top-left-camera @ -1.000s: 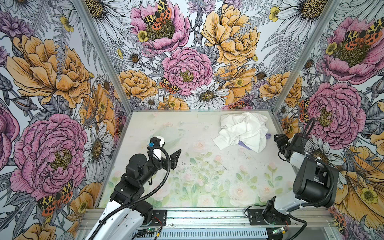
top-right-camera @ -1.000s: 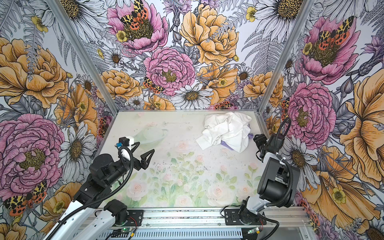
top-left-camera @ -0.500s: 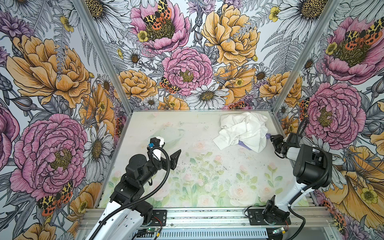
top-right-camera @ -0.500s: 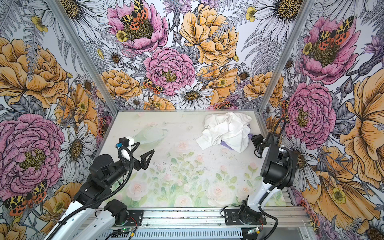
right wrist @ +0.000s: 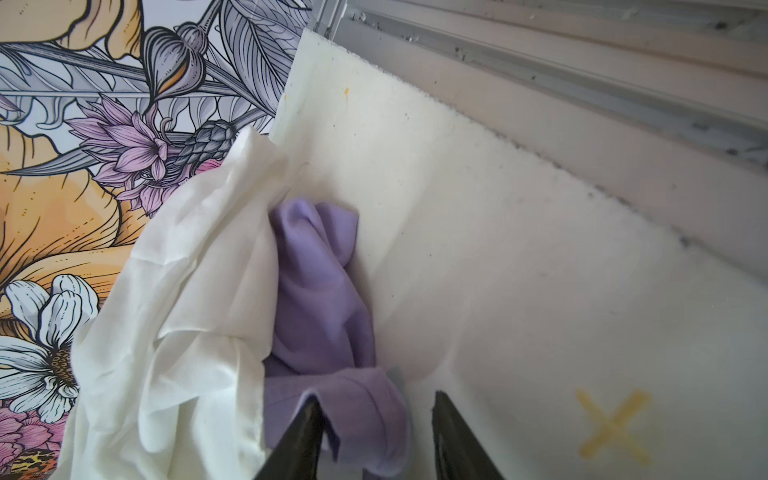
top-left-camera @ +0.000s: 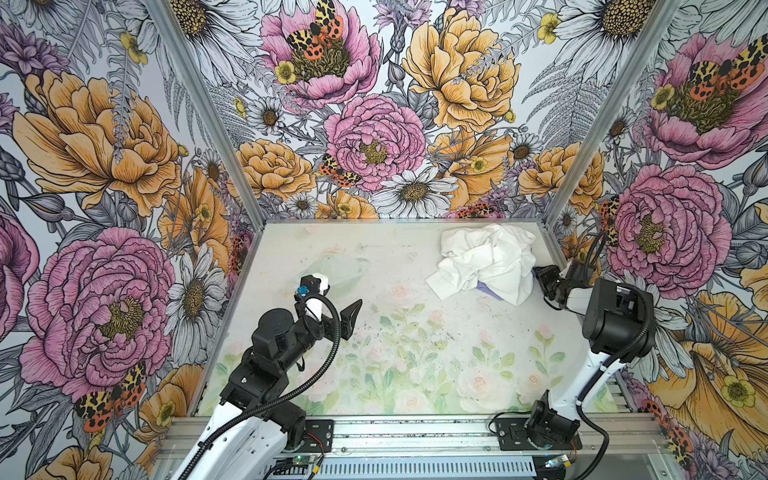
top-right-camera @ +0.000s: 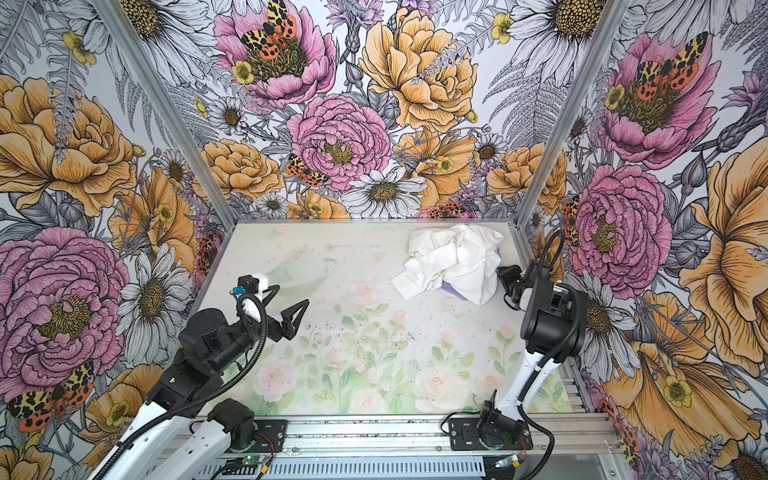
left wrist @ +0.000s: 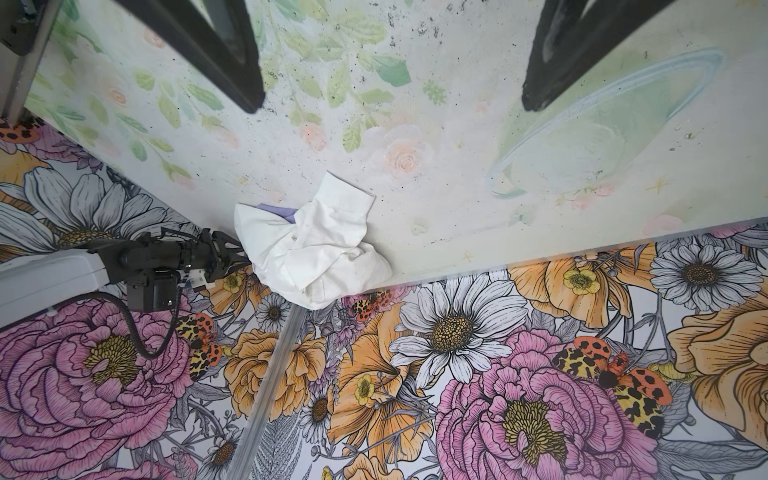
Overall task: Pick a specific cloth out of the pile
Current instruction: 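Raise both arms and reach the right gripper toward the lavender shirt under the white cloth, then close the right gripper on the lavender shirt and lift it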
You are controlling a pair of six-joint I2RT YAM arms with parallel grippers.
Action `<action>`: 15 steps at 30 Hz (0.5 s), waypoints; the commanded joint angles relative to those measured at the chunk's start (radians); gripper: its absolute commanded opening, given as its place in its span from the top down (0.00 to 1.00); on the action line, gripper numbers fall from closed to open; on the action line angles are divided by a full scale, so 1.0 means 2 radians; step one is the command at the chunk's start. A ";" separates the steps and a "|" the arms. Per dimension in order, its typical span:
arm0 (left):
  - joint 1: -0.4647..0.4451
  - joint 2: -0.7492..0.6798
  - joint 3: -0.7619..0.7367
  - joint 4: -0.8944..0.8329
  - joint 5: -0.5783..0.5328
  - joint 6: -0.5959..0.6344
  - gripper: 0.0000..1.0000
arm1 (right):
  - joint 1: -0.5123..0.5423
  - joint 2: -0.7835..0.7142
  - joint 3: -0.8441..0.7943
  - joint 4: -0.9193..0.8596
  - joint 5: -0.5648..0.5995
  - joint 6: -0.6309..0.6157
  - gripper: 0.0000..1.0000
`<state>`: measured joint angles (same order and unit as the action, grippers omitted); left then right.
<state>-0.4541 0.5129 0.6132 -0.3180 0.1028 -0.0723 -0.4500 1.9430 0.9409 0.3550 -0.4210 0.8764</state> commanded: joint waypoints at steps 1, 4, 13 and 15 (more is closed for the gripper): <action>0.005 0.004 -0.005 0.001 0.011 -0.002 0.01 | 0.002 0.011 0.016 0.024 -0.002 0.005 0.60; 0.005 0.005 -0.006 0.001 0.011 -0.002 0.01 | 0.001 0.018 0.020 0.028 -0.002 0.007 0.64; 0.005 0.005 -0.006 0.001 0.011 -0.001 0.01 | 0.001 0.020 0.021 0.071 -0.009 0.024 0.84; 0.005 0.004 -0.006 0.001 0.011 -0.002 0.01 | 0.001 0.017 0.020 0.080 -0.012 0.025 0.90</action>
<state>-0.4541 0.5217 0.6128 -0.3180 0.1028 -0.0723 -0.4503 1.9709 0.9611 0.4480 -0.4297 0.9222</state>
